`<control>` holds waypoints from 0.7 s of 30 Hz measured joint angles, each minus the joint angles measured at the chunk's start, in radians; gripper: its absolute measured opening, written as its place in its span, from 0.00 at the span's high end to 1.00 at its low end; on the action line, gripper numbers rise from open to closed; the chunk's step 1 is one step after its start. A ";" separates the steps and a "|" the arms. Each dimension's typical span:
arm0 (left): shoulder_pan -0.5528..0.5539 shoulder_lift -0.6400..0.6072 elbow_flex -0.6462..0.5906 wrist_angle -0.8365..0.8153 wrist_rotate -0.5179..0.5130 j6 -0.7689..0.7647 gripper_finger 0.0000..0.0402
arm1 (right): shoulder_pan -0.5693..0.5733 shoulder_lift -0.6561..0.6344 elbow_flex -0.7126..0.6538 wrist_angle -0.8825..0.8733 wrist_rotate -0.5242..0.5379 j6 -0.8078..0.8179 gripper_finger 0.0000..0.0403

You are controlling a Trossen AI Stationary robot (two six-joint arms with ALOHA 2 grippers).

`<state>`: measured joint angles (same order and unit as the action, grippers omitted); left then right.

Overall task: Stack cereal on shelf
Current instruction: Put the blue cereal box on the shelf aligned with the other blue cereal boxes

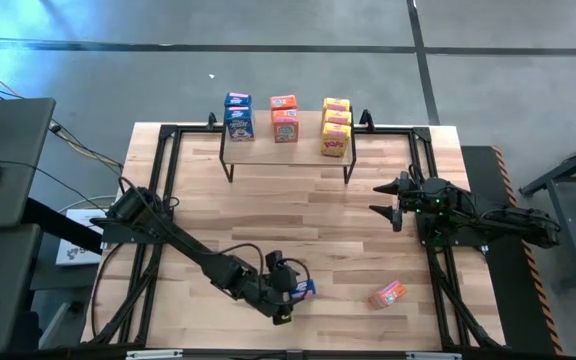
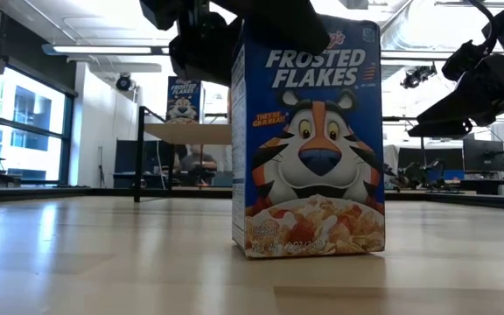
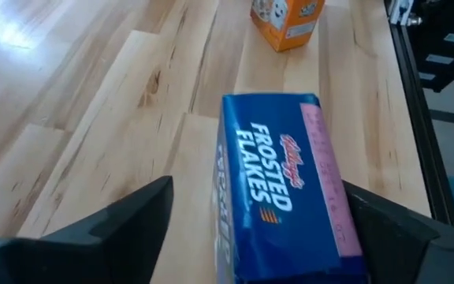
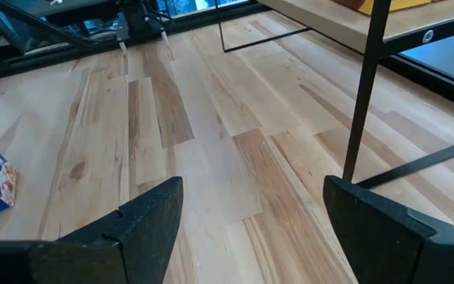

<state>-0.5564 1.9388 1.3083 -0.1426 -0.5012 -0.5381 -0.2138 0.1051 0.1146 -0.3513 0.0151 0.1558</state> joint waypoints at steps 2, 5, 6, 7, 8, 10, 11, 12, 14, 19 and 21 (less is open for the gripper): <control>0.000 0.000 0.000 -0.002 0.002 -0.002 0.25 | 0.000 0.000 0.000 -0.002 0.000 0.000 0.26; 0.000 0.000 0.000 -0.003 0.002 -0.006 0.30 | 0.000 0.000 0.000 -0.004 0.000 0.000 0.26; 0.000 0.000 0.000 -0.003 0.002 -0.007 0.31 | 0.000 0.000 0.000 -0.004 0.000 0.000 0.26; 0.000 0.000 0.000 -0.003 0.002 -0.007 0.32 | 0.000 0.000 0.000 -0.004 0.000 0.000 0.26; 0.000 0.000 0.000 -0.005 0.002 -0.007 0.33 | 0.000 0.000 0.000 -0.004 0.000 0.000 0.26; 0.000 0.000 0.000 -0.012 0.002 -0.007 0.36 | 0.000 0.000 0.000 -0.004 0.000 0.000 0.26; 0.000 0.000 0.000 -0.012 0.002 -0.007 0.37 | 0.000 0.000 0.000 -0.004 0.000 0.000 0.26; 0.000 0.000 0.000 -0.011 0.002 -0.007 0.38 | 0.000 0.000 0.000 -0.004 0.000 0.000 0.26; 0.000 0.000 0.000 -0.012 0.002 -0.008 0.41 | 0.000 0.000 0.000 -0.004 0.000 0.000 0.26; 0.000 0.000 0.000 -0.015 0.002 -0.002 0.45 | 0.000 0.000 0.000 -0.004 0.000 0.000 0.26; 0.000 0.000 0.000 -0.015 0.002 0.000 0.47 | 0.000 0.000 0.000 -0.004 0.000 0.000 0.26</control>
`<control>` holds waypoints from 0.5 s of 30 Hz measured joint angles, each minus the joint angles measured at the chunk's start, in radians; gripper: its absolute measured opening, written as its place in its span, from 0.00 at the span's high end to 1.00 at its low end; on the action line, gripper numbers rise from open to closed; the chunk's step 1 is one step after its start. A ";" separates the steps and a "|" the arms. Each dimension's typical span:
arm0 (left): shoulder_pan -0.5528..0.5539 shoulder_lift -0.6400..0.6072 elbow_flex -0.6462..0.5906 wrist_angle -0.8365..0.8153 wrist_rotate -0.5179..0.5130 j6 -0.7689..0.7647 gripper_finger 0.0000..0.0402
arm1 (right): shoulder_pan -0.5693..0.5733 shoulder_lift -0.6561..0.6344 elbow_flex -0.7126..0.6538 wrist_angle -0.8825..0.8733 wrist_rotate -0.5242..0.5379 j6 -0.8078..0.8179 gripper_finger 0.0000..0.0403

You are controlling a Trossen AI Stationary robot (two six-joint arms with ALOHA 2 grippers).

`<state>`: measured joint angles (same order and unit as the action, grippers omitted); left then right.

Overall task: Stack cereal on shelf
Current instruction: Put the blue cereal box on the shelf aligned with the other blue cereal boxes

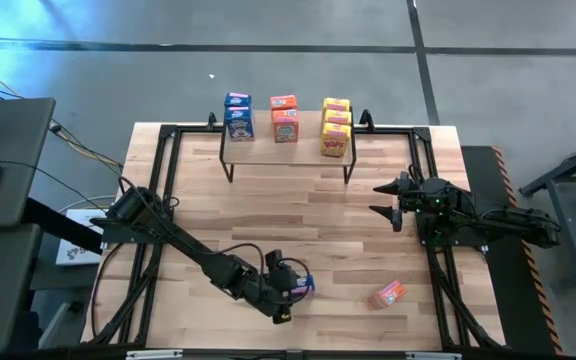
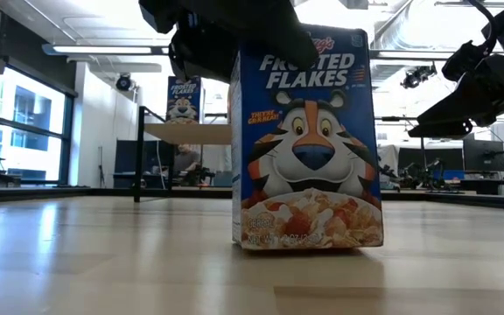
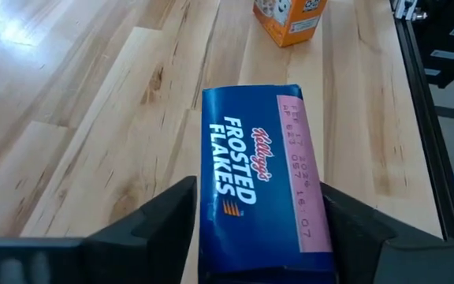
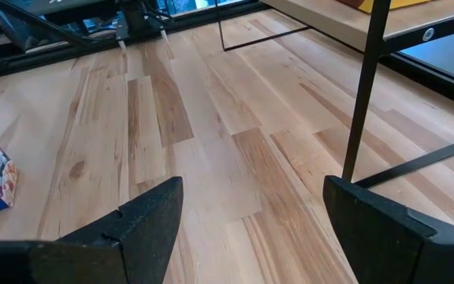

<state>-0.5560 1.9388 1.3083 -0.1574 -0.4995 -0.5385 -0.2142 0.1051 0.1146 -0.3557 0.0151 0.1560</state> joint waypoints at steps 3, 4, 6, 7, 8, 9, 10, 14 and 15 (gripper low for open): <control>0.002 0.000 0.000 0.000 0.000 0.009 0.49 | 0.000 0.000 0.000 0.000 0.000 0.000 0.26; 0.003 -0.001 0.000 0.000 0.000 0.009 0.49 | 0.000 0.000 0.000 0.000 0.000 0.000 0.26; 0.007 -0.004 0.000 -0.001 0.005 0.009 0.51 | 0.000 0.000 0.000 0.000 0.000 0.000 0.26; 0.010 -0.006 0.000 0.001 0.012 0.011 0.51 | 0.000 0.000 0.000 0.000 0.000 0.000 0.26; 0.013 -0.006 0.000 0.002 0.018 0.012 0.52 | 0.000 0.000 0.000 0.000 0.000 0.000 0.26; 0.015 -0.006 0.000 0.002 0.022 0.012 0.53 | 0.000 0.000 0.000 0.000 0.000 0.000 0.26; 0.017 -0.006 0.000 0.002 0.025 0.012 0.54 | 0.000 0.000 0.000 0.000 0.000 0.000 0.26; 0.019 -0.006 0.000 0.002 0.027 0.013 0.59 | 0.000 0.000 0.000 0.000 0.000 0.000 0.26; 0.019 -0.006 0.000 0.003 0.027 0.018 0.60 | 0.000 0.000 0.000 0.000 0.000 0.000 0.26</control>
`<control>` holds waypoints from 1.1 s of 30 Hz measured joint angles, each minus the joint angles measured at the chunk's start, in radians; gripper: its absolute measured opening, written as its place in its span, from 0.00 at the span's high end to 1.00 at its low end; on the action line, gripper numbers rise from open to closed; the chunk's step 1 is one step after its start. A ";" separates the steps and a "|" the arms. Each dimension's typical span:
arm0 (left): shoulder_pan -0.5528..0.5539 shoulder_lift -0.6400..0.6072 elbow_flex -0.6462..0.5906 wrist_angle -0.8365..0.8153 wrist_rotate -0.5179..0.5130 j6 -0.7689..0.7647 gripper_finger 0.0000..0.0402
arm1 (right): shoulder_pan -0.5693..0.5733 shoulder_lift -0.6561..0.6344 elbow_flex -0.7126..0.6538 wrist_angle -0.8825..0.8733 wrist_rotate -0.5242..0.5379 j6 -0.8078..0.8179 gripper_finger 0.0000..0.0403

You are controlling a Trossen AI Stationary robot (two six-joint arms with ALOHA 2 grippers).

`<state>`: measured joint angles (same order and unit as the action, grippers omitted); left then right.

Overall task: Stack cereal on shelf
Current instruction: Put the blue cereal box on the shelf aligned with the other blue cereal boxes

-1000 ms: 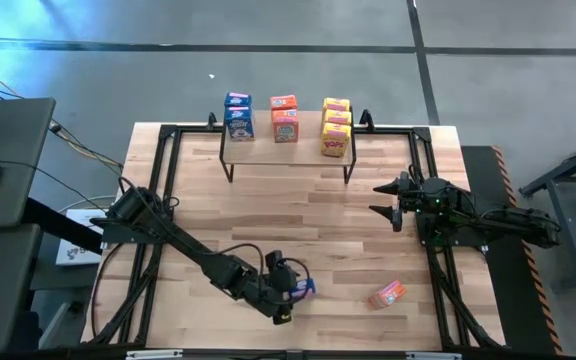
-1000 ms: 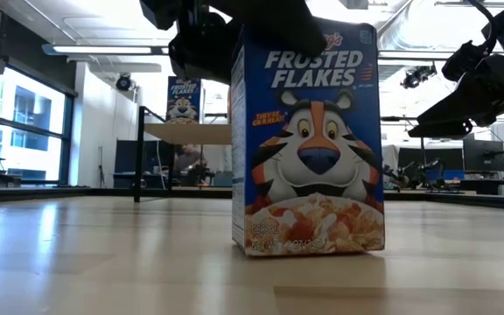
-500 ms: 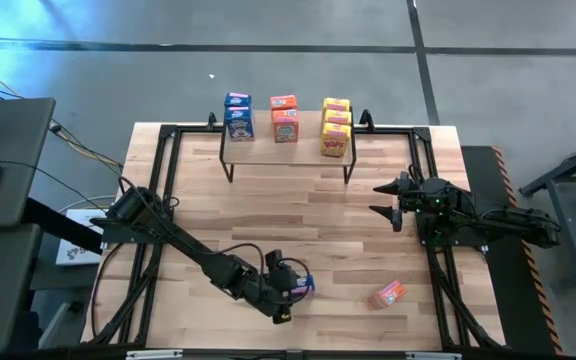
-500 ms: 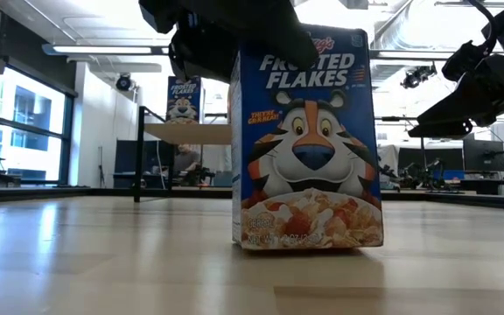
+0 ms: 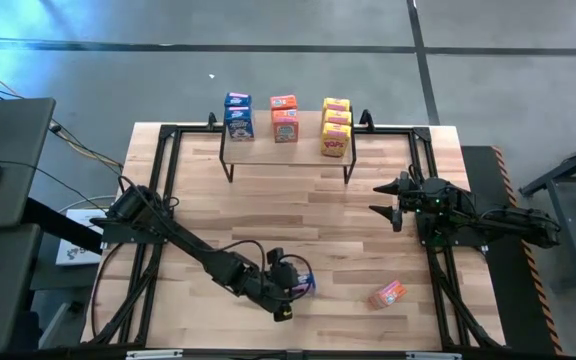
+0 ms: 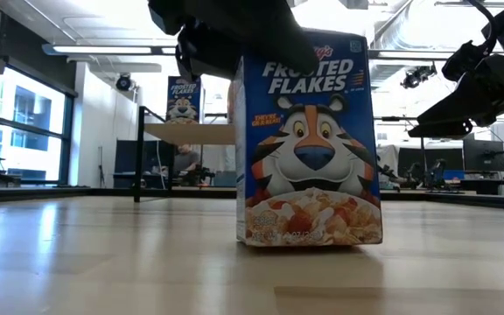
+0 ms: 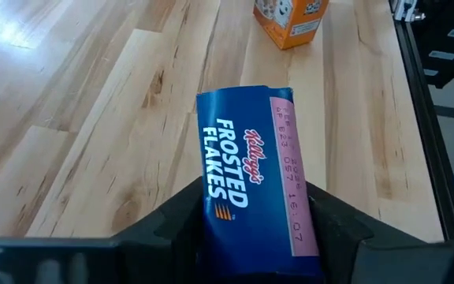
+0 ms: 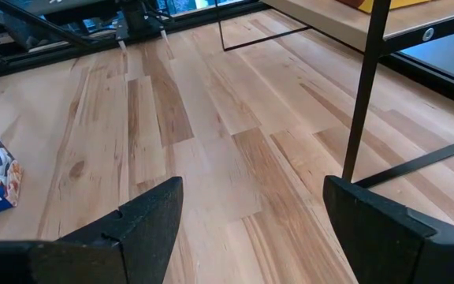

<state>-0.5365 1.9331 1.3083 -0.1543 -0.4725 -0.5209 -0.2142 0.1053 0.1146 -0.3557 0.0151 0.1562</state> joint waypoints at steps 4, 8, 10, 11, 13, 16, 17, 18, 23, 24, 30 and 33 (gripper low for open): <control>0.000 0.000 0.000 0.000 0.000 0.001 0.65 | 0.000 0.000 0.000 0.000 0.000 0.000 0.26; 0.000 0.000 0.000 0.001 0.000 0.006 0.69 | 0.000 0.000 0.000 0.000 0.000 0.000 0.26; 0.000 -0.003 0.000 -0.001 0.000 0.026 0.69 | 0.000 0.000 0.000 0.000 0.000 0.000 0.26; 0.000 -0.008 0.000 -0.005 0.000 0.036 0.69 | 0.000 0.000 0.000 0.000 0.000 0.000 0.26; 0.000 -0.032 0.000 -0.025 -0.001 0.053 0.68 | 0.000 0.000 0.000 0.000 0.000 0.000 0.26; 0.000 -0.081 0.000 -0.087 -0.011 0.083 0.68 | 0.000 0.000 0.000 0.000 0.000 0.000 0.26; 0.000 -0.099 0.000 -0.117 -0.019 0.094 0.68 | 0.000 0.000 0.000 0.000 0.000 0.000 0.26; 0.000 -0.119 0.000 -0.147 -0.028 0.105 0.68 | 0.000 0.000 0.000 0.000 0.000 0.000 0.26; 0.000 -0.226 0.001 -0.298 -0.069 0.132 0.68 | 0.000 0.000 0.000 0.000 0.000 0.000 0.26; 0.000 -0.248 0.001 -0.330 -0.080 0.132 0.68 | 0.000 0.000 0.000 0.000 0.000 0.000 0.26; 0.003 -0.376 -0.009 -0.499 -0.129 0.160 0.68 | 0.000 0.002 0.000 -0.005 0.000 0.000 0.26; 0.019 -0.458 -0.029 -0.561 -0.136 0.176 0.68 | 0.000 0.006 0.001 -0.007 0.000 0.000 0.26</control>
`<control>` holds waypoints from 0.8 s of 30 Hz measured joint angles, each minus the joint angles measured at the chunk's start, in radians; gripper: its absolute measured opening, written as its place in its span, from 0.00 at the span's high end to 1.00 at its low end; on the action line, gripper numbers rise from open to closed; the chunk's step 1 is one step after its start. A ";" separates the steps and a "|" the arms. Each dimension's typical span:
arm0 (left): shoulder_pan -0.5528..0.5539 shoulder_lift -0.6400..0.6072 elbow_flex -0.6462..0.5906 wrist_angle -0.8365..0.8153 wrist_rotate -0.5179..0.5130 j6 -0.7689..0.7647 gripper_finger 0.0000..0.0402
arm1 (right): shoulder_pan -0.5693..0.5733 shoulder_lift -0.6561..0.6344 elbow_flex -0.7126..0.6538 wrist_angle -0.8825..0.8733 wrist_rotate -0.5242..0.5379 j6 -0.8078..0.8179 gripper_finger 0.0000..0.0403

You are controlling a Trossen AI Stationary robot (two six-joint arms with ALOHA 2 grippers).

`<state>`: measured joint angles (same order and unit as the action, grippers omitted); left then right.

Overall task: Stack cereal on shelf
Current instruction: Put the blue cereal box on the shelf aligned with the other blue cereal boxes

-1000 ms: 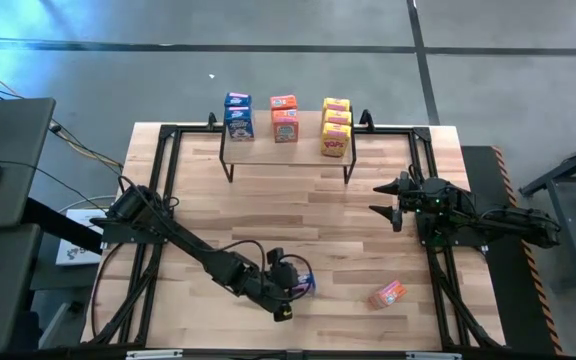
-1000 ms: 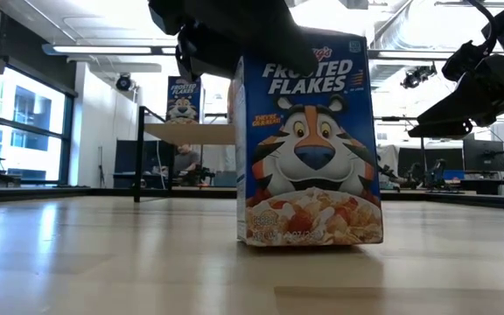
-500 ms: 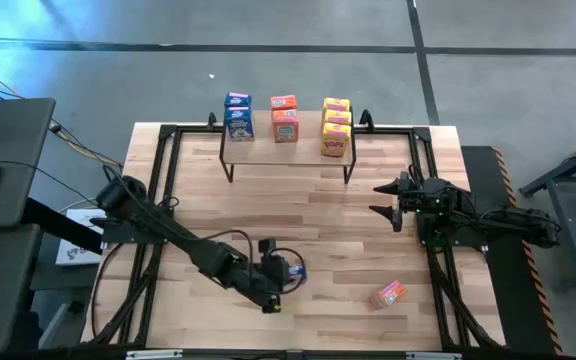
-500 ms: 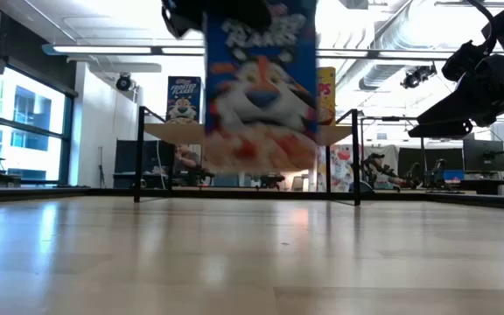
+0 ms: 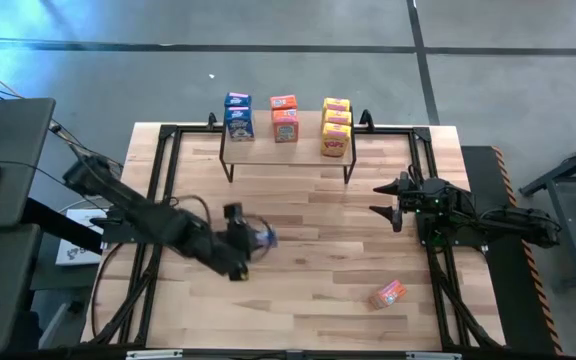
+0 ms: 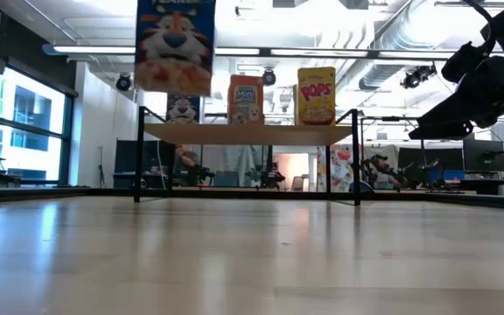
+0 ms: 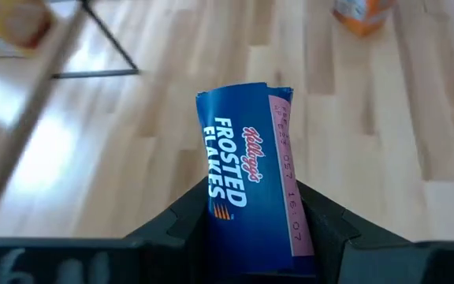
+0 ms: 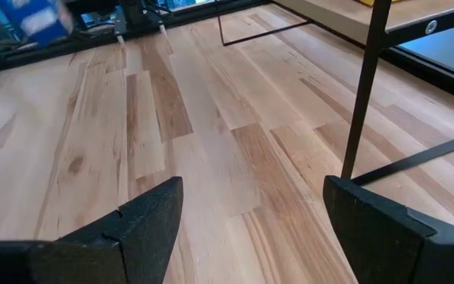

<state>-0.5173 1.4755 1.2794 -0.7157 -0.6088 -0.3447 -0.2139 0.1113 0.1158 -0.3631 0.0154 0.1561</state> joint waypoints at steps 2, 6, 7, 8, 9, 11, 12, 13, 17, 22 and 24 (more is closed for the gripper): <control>0.024 -0.059 -0.011 -0.026 0.000 0.009 0.68 | 0.000 0.001 0.000 0.000 -0.002 0.000 0.26; 0.093 -0.178 -0.047 -0.044 0.004 0.099 0.68 | 0.000 0.003 0.000 0.000 -0.008 0.000 0.26; 0.114 -0.209 -0.056 -0.046 0.014 0.131 0.68 | 0.000 0.003 0.000 0.000 -0.008 0.000 0.26; 0.138 -0.235 -0.059 -0.053 0.024 0.164 0.68 | 0.000 0.003 0.000 0.000 -0.008 0.000 0.26; 0.163 -0.261 -0.059 -0.063 0.036 0.192 0.68 | 0.000 0.004 0.000 0.000 -0.008 0.000 0.26; 0.219 -0.309 -0.059 -0.091 0.058 0.252 0.68 | 0.000 0.006 0.000 0.000 -0.007 0.000 0.26; 0.249 -0.333 -0.060 -0.102 0.072 0.286 0.68 | 0.000 0.006 0.000 0.000 -0.007 0.000 0.26; 0.279 -0.354 -0.060 -0.110 0.084 0.322 0.68 | 0.000 0.006 0.000 0.000 -0.007 0.000 0.26; 0.397 -0.426 -0.060 -0.115 0.150 0.483 0.68 | 0.000 0.007 0.000 -0.001 -0.008 0.000 0.26; 0.553 -0.469 -0.060 -0.113 0.272 0.699 0.68 | 0.000 0.006 0.000 -0.001 -0.008 0.000 0.26; 0.617 -0.474 -0.060 -0.115 0.336 0.796 0.68 | 0.000 0.006 0.000 -0.001 -0.008 0.000 0.26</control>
<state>0.0995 1.0019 1.2198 -0.8303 -0.2732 0.4512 -0.2142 0.1177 0.1158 -0.3641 0.0078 0.1558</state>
